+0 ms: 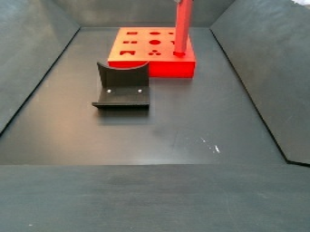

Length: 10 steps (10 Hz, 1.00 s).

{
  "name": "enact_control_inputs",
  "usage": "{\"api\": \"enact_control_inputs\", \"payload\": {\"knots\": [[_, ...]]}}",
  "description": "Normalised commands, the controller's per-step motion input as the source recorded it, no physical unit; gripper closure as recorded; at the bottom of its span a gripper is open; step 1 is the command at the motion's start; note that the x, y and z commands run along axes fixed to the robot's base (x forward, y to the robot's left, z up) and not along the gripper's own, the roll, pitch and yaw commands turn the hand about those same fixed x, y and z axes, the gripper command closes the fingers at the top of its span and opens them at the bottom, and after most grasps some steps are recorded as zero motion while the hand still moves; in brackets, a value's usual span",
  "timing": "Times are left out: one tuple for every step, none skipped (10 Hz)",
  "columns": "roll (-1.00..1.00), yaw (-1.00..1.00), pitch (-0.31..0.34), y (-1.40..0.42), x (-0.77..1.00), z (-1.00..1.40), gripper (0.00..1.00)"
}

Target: Insert the hexagon object.

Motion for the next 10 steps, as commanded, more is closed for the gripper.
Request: {"api": "enact_control_inputs", "payload": {"knots": [[0.0, 0.14, -0.066, -0.12, 0.06, -0.06, 1.0], [0.0, 0.08, -0.079, -0.14, 0.08, -0.12, 1.0], [0.0, 0.02, -0.044, -0.15, 0.14, -0.12, 1.0], [0.01, 0.0, -0.056, -0.11, 0.09, -0.16, 1.0], [0.0, 0.0, -0.053, 0.0, 0.0, -0.16, 1.0], [0.0, -0.09, -0.057, 0.07, -0.04, -0.1, 1.0], [0.0, -0.08, -0.051, 0.07, -0.07, -0.05, 1.0], [0.0, -0.04, -0.059, 0.02, -0.04, -0.05, 1.0], [0.0, 0.0, -0.064, 0.0, 0.0, -0.06, 1.0], [0.0, 0.0, -0.077, 0.0, 0.0, -0.1, 1.0]]}}
